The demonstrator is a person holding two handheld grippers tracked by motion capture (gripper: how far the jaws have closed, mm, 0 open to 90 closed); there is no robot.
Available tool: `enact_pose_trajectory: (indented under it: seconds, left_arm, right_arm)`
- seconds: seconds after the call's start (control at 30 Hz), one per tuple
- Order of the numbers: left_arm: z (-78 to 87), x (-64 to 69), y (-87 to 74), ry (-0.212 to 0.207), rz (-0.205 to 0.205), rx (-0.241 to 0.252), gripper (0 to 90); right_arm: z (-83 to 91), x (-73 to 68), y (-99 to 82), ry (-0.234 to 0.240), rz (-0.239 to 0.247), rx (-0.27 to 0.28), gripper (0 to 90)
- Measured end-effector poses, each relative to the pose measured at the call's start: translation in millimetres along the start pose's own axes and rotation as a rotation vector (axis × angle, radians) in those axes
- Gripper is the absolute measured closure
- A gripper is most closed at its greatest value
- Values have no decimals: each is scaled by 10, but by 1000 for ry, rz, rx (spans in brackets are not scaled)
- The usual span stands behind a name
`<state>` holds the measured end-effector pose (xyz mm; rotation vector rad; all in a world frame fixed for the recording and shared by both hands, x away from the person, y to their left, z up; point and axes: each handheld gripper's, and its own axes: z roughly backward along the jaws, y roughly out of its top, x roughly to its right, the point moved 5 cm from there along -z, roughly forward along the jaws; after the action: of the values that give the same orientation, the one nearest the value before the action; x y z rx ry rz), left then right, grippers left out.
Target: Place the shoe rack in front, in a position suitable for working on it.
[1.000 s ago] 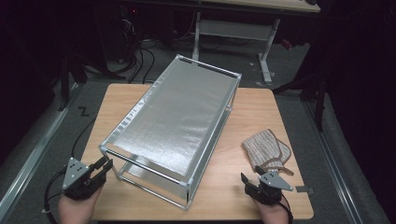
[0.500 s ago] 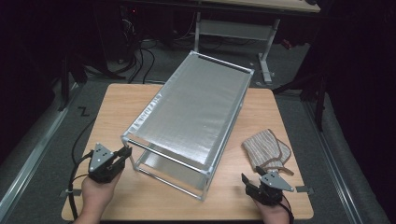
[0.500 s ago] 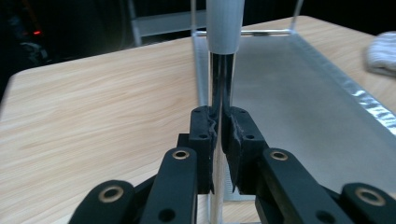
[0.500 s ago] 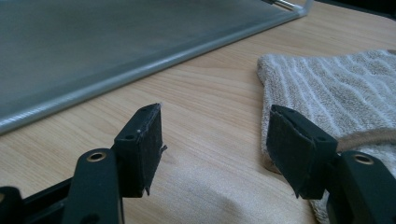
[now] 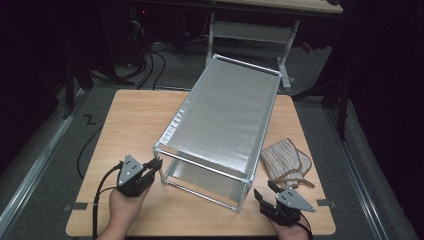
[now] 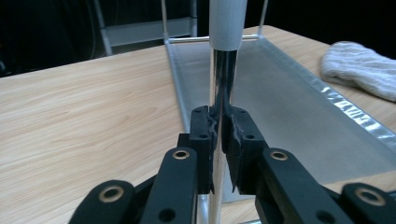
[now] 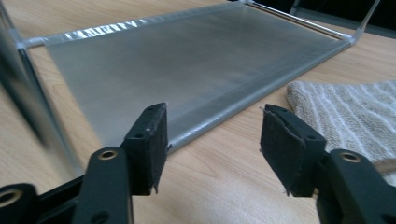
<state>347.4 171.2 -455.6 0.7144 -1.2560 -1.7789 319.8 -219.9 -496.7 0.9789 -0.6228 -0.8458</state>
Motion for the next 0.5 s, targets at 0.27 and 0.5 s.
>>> enact_pose_trajectory:
  seconds: [0.27,0.5]
  left_arm:
    - [-78,103,15,-27,-5,13,807]
    - [-79,102,15,-33,-3,12,805]
  right_arm:
    - [267,14,-35,5,-36,21,486]
    - [423,-123,-15,37,-44,52,501]
